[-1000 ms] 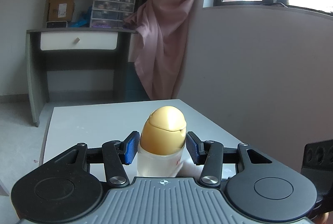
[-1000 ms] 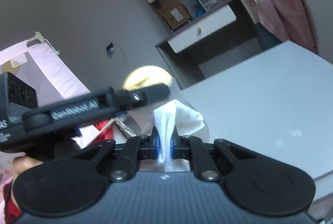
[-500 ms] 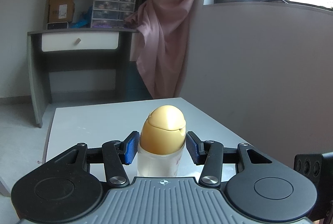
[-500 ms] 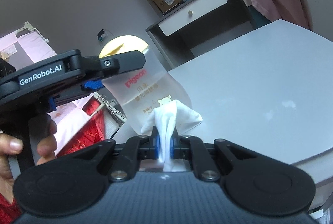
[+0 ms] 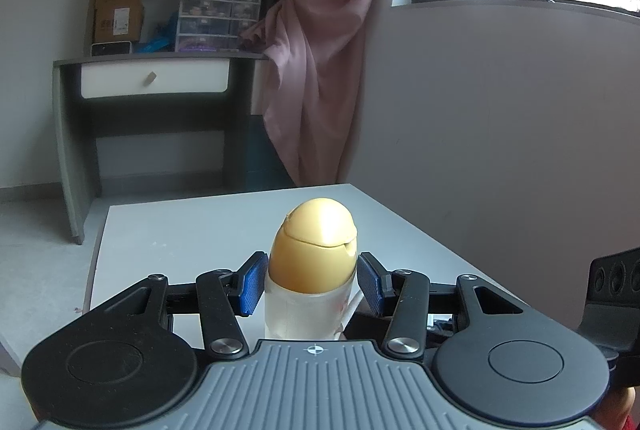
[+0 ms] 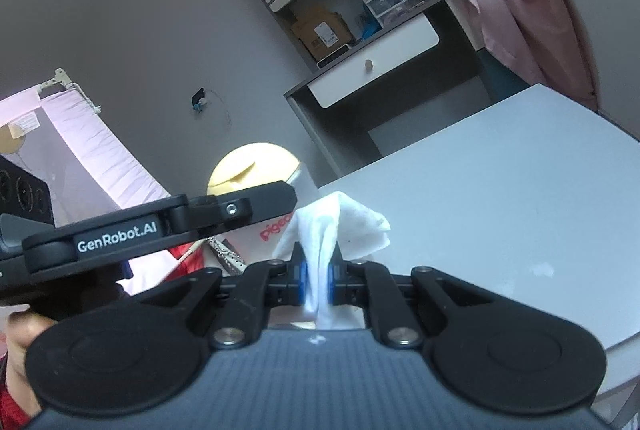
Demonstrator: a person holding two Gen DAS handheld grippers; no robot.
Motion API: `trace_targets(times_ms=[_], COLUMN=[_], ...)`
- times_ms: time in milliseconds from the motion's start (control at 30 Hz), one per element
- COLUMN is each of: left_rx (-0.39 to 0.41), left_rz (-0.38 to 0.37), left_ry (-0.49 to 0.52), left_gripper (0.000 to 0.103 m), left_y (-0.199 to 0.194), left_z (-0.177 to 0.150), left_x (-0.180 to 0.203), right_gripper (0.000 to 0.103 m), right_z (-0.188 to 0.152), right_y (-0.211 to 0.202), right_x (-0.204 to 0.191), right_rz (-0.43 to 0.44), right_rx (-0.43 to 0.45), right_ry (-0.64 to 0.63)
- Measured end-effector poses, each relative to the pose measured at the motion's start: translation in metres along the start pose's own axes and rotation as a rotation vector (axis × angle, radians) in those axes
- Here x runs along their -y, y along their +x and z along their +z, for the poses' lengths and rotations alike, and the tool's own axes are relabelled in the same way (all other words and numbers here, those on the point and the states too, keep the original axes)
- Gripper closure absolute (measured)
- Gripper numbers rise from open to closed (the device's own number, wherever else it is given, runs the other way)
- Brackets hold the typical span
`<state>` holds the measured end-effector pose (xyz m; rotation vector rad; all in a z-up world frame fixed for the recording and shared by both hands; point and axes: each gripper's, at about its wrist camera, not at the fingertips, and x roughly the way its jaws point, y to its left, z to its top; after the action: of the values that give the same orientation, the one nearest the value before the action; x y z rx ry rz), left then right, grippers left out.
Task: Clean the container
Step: 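Wipe around the bottle's base with the right gripper's cloth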
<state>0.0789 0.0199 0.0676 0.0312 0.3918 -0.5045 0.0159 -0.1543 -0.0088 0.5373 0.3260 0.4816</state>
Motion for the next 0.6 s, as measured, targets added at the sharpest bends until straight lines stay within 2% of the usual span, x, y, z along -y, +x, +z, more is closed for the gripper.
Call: trace_targets(times_ms=[333,600], left_rx=[-0.002,-0.007], left_rz=[0.0,-0.004], left_ry=[-0.003,-0.005], left_gripper=[0.053,0.053], left_y=[-0.002,0.001], left_z=[0.003,0.001], left_x=[-0.001,-0.002], right_gripper=[0.093,0.093], right_z=[-0.011,0.004], right_y=[0.01,0.003], right_x=[0.009,0.003], right_rz=[-0.038,-0.027], right_rx=[-0.084,-0.015], right_ry=[0.009,0.007])
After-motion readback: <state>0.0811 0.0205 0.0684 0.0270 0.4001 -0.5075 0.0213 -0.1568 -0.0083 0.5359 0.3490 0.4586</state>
